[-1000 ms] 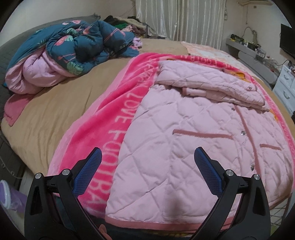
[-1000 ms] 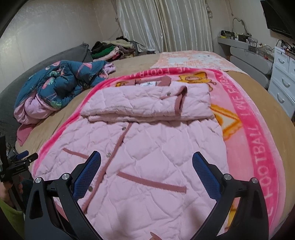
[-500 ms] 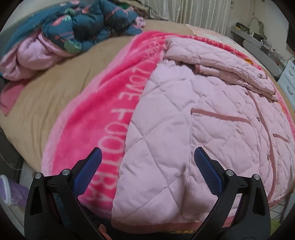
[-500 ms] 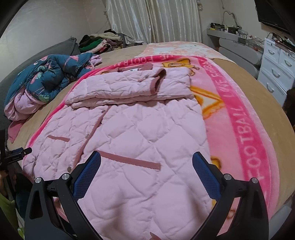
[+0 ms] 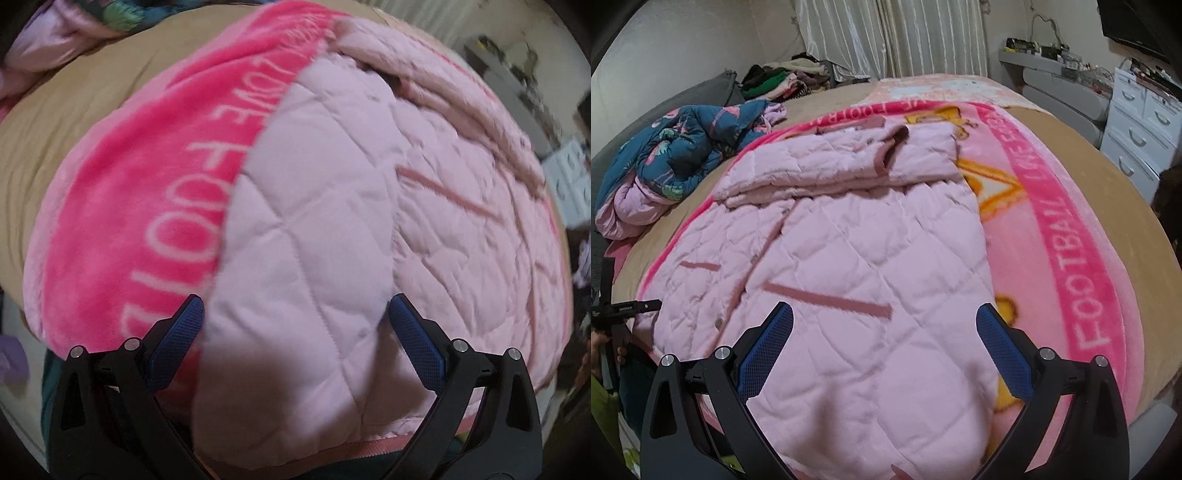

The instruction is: Fold large clothes

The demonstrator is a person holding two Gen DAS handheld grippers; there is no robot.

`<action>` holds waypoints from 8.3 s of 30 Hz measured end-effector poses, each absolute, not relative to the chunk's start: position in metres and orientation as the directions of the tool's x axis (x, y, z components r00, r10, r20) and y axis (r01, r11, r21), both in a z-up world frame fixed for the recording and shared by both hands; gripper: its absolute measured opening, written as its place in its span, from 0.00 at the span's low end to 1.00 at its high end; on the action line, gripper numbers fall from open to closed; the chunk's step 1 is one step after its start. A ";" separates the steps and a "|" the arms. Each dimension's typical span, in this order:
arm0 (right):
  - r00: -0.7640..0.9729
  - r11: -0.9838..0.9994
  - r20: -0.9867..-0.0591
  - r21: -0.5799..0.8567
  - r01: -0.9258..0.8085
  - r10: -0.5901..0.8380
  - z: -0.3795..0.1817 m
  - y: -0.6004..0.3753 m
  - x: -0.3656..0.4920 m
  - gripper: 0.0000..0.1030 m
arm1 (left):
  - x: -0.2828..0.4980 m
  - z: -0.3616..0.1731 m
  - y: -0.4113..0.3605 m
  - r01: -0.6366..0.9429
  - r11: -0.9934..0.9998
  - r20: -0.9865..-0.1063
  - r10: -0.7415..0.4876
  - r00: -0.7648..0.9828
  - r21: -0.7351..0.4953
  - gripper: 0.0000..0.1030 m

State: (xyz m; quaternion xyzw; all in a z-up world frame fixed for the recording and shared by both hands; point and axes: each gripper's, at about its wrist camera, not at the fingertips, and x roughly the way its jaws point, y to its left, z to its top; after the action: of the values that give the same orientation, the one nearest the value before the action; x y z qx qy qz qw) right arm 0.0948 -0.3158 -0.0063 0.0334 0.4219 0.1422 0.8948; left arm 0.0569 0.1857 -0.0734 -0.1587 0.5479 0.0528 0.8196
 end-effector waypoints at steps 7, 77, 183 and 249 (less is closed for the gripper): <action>0.524 0.974 -0.822 0.164 -0.157 0.223 -0.037 -0.354 0.080 0.96 | 0.055 -0.073 0.161 -0.178 0.975 -0.909 -0.052 0.413 -0.137 0.67; 0.674 0.741 -0.365 0.521 -0.424 0.642 0.085 -0.369 0.139 0.21 | 0.077 0.084 0.144 -0.095 0.941 -0.645 -0.146 0.750 -0.324 0.10; 0.750 0.933 -0.572 0.316 -0.172 0.332 0.004 -0.332 0.380 0.13 | 0.300 -0.011 0.177 -0.175 0.963 -0.698 -0.021 0.716 -0.207 0.21; 0.664 0.863 -0.672 0.499 0.079 0.328 -0.073 -0.331 0.310 0.96 | 0.243 -0.055 0.168 -0.343 0.854 -0.736 -0.066 0.674 -0.391 0.91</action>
State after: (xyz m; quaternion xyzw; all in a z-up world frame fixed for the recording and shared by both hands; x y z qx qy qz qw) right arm 0.3101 -0.3306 -0.0732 0.2520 0.4038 0.0707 0.8766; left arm 0.2427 0.1682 -0.0550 -0.2583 0.3958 0.0790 0.8777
